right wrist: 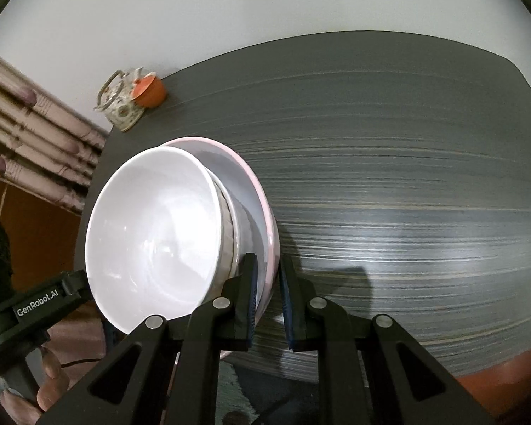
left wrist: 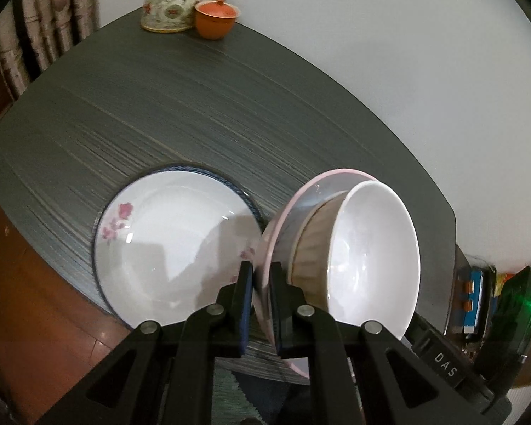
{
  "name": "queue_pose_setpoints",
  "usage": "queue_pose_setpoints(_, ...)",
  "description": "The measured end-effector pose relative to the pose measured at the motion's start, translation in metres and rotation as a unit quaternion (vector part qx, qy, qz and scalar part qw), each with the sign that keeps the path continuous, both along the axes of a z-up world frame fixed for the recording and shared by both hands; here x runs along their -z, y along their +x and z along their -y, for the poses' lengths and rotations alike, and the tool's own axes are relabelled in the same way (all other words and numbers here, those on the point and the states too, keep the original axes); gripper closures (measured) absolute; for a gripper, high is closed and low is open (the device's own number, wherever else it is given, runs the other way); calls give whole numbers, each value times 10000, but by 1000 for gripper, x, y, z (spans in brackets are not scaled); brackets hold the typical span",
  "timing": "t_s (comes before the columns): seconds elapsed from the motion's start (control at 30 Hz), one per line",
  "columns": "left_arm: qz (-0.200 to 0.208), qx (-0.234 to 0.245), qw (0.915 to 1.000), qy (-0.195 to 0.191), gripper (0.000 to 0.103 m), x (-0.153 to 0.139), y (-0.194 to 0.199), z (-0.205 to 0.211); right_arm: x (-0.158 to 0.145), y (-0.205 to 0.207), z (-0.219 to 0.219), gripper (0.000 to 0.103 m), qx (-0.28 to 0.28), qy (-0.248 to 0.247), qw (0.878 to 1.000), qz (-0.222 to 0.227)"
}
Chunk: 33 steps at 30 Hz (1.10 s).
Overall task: Organize plates and bowls
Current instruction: 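Carry the bowl stack with both grippers toward the pink-flower plate stack, then lower the bowl stack onto the pink-flower plate stack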
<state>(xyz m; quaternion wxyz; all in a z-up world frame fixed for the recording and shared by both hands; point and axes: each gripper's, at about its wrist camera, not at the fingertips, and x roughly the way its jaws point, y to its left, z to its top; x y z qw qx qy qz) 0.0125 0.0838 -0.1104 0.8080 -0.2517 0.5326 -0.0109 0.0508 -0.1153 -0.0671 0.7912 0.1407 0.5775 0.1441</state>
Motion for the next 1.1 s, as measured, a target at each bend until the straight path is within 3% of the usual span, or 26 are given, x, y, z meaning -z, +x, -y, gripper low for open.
queue_pose_setpoints(0.6,-159,-673,9976,-49,95,19,-16,-69,5,5,-72,89,-699,-48,9974,-157)
queue_pose_setpoints(1.1,-286,-883,9956,-149,95,42,-18,-94,19,6,-111,89,-972,-154,9946,-335)
